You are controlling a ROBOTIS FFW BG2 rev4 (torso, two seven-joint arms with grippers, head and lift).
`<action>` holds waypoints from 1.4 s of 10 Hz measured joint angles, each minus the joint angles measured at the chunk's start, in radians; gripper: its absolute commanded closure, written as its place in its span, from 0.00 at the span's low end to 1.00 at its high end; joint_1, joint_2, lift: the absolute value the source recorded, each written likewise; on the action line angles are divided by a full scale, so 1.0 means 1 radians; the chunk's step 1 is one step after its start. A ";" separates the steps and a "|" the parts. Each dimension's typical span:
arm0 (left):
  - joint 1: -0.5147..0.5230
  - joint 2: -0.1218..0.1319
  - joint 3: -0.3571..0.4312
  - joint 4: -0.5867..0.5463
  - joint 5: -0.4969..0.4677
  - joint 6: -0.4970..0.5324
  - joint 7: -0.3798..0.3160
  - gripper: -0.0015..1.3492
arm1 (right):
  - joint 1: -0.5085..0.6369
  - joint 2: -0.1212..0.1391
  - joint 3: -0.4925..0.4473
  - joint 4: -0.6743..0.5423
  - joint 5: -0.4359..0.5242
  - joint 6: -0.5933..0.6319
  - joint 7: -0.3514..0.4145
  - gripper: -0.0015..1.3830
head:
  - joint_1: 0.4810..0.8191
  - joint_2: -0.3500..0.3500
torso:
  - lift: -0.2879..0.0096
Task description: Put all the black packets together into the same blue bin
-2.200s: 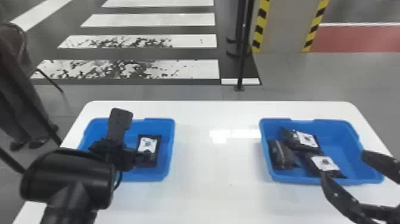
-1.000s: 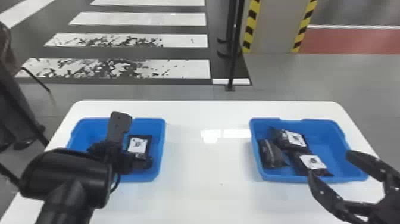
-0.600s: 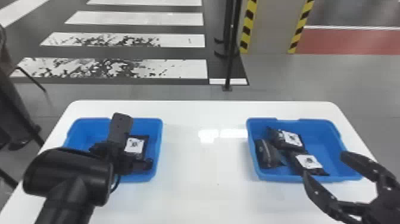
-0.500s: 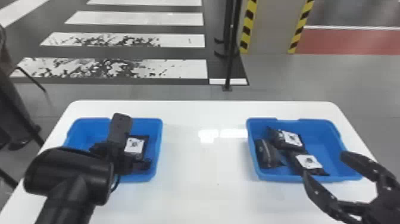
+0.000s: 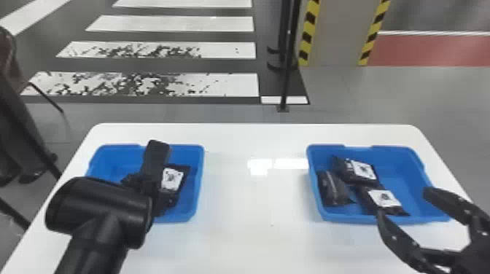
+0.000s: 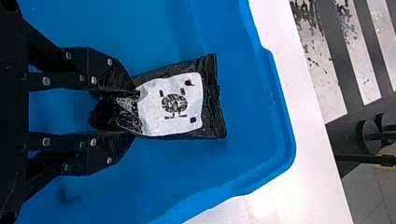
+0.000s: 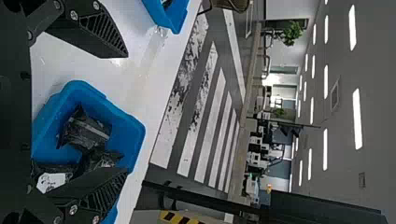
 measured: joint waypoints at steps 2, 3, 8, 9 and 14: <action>0.025 -0.002 0.019 -0.052 0.001 -0.037 0.005 0.91 | 0.000 -0.001 -0.001 0.003 -0.002 -0.001 0.001 0.12 | 0.63 0.49 | 0.60; 0.046 -0.003 0.037 -0.104 -0.001 -0.044 0.006 0.91 | 0.000 -0.001 -0.001 0.003 -0.002 -0.001 0.002 0.12 | 0.63 0.50 | 0.60; 0.307 -0.028 0.189 -0.519 0.028 -0.167 0.010 0.91 | -0.029 -0.005 -0.002 -0.028 -0.041 0.005 -0.011 0.12 | 0.63 0.58 | 0.60; 0.374 -0.033 0.196 -0.587 0.056 -0.217 0.007 0.91 | -0.049 -0.005 -0.002 -0.036 -0.061 0.019 -0.020 0.12 | 0.63 0.56 | 0.60; 0.535 -0.028 0.097 -0.716 0.184 -0.334 -0.047 0.91 | -0.294 -0.049 0.123 0.154 -0.236 0.044 -0.028 0.12 | 0.63 0.45 | 0.60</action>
